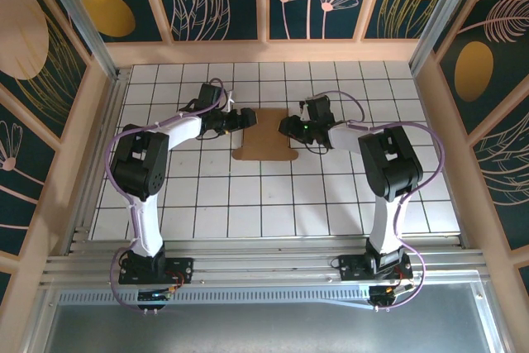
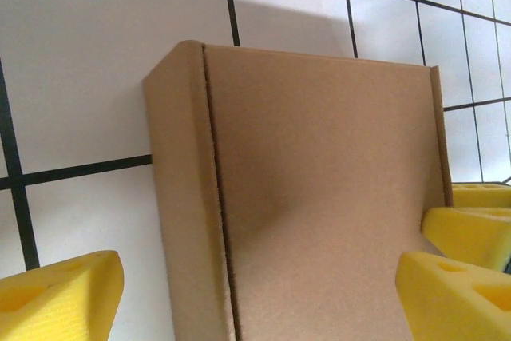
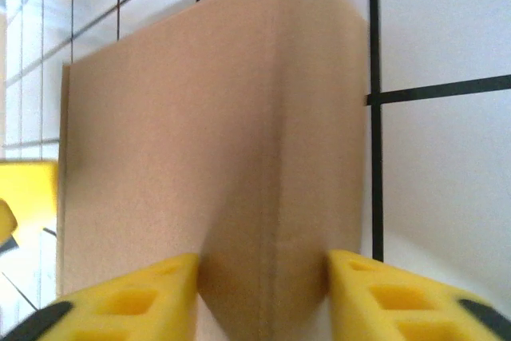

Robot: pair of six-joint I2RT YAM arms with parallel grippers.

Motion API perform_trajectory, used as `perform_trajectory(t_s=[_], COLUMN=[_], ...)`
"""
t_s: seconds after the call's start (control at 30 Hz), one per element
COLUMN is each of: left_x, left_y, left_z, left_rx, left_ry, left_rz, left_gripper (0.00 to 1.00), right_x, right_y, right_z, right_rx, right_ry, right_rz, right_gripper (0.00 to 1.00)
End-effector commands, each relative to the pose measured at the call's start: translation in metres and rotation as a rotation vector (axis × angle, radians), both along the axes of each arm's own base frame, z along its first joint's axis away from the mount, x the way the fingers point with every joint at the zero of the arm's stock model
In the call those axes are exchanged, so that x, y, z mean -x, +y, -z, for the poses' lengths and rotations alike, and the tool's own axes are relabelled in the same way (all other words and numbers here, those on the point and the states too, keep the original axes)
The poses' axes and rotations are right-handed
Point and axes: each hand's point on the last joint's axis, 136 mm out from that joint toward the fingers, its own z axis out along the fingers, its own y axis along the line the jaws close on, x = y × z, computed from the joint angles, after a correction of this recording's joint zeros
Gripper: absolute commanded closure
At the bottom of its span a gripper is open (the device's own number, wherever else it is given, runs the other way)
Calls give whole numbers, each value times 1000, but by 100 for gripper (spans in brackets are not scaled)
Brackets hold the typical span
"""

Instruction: Fold the paper box

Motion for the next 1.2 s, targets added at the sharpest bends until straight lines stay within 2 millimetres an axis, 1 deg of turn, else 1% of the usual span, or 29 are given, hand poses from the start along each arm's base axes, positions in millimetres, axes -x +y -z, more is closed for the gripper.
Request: perform_trajectory(t_s=[0.0, 0.17, 0.23, 0.3, 0.37, 0.47, 0.63, 0.73, 0.87, 0.93, 1.0, 1.17], left_x=[2, 1, 1, 2, 6, 11, 14, 13, 17, 18, 21, 26], left_y=[5, 15, 17, 13, 3, -9, -25, -29, -39, -39, -43, -56], left_z=[-5, -10, -9, -5, -4, -8, -10, -1, 7, 15, 20, 5], left_rx=[3, 19, 43, 78, 135, 219, 331, 339, 352, 344, 377, 504], left_ry=[-1, -2, 8, 26, 45, 53, 93, 115, 154, 189, 216, 227], left_rz=[11, -22, -32, -18, 24, 75, 119, 103, 108, 78, 64, 59], left_gripper=[11, 11, 11, 10, 10, 10, 9, 9, 11, 13, 16, 20], right_x=[1, 10, 15, 19, 21, 22, 23, 22, 22, 22, 22, 24], right_y=[-8, -31, -35, -37, -41, -48, -47, -47, -48, -48, -48, -47], right_z=[12, 26, 31, 35, 38, 43, 44, 43, 42, 41, 41, 42], right_rx=[-32, -74, -101, -135, -160, -188, -204, -206, -204, -204, -203, -209], right_ry=[22, 56, 72, 86, 98, 107, 108, 105, 101, 100, 98, 103], right_rz=[1, 28, 19, 10, 12, 27, 18, 17, 20, 18, 18, 21], right_gripper=[62, 64, 64, 64, 64, 65, 65, 65, 64, 65, 65, 64])
